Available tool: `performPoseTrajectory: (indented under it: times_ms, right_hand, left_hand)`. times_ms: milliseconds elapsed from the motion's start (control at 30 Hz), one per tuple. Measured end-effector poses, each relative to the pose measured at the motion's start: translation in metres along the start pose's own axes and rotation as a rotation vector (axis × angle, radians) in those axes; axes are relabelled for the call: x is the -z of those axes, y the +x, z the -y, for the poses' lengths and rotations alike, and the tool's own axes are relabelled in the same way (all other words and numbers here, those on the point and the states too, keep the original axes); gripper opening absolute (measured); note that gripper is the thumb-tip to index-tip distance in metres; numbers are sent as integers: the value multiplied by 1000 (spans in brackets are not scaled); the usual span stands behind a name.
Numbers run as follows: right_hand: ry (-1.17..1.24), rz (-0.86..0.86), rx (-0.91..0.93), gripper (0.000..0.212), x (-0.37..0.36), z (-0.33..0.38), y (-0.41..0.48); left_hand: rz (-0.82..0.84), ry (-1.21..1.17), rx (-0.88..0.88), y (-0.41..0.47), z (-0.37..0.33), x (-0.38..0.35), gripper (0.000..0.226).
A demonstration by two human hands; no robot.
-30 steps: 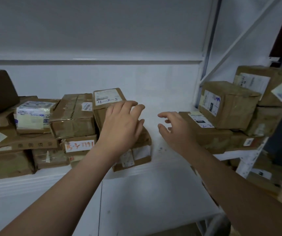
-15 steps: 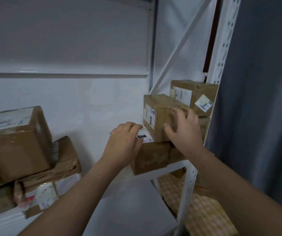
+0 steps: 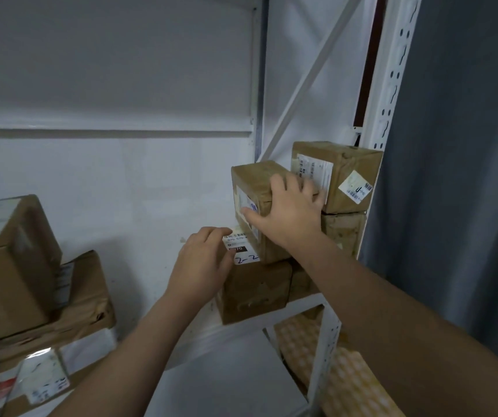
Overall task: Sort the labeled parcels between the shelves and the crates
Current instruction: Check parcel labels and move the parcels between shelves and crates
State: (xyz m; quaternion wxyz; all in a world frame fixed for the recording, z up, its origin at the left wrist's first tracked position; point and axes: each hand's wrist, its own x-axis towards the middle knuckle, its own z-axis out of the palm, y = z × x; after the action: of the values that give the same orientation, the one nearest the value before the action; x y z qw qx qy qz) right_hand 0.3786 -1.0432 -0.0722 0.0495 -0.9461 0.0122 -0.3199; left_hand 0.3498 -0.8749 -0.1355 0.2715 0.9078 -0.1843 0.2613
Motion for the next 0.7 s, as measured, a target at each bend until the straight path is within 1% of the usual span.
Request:
performPoseTrajectory:
  times_ms: [100,200,300,400,433,500,567,633,700]
  right_hand:
    - [29,-72,47,59,7,6,3]
    - [91,-125,96,45,12,11,0]
    - [255,-224,115,33,16,18,-12]
    - [486,-348,49,29,24,25,-30]
    - [550,-389,24,28,26,28,-37]
    - [643,-464,-11,27,30,35,-51]
    - [712,-540,-41,28,33,44,-64]
    - [792,-615,-86,28,36,52,-76]
    - [892,-646,-150,25,38,59,-88]
  left_hand:
    - [34,-85,29,3,3,-1,38]
    - [67,-220,104,6,5,-1,38]
    - [68,-436,201,6,5,3,35]
    - [63,-720,307,1,6,11,22]
    - [75,-804,339,-1,7,13,21]
    - [93,-928,372,-5,8,18,25]
    - [91,-1033,382,-11,8,24,35]
    - [48,-1118,376,-16,7,32,51]
    - [-31,-1177,348,-22,6,39,58]
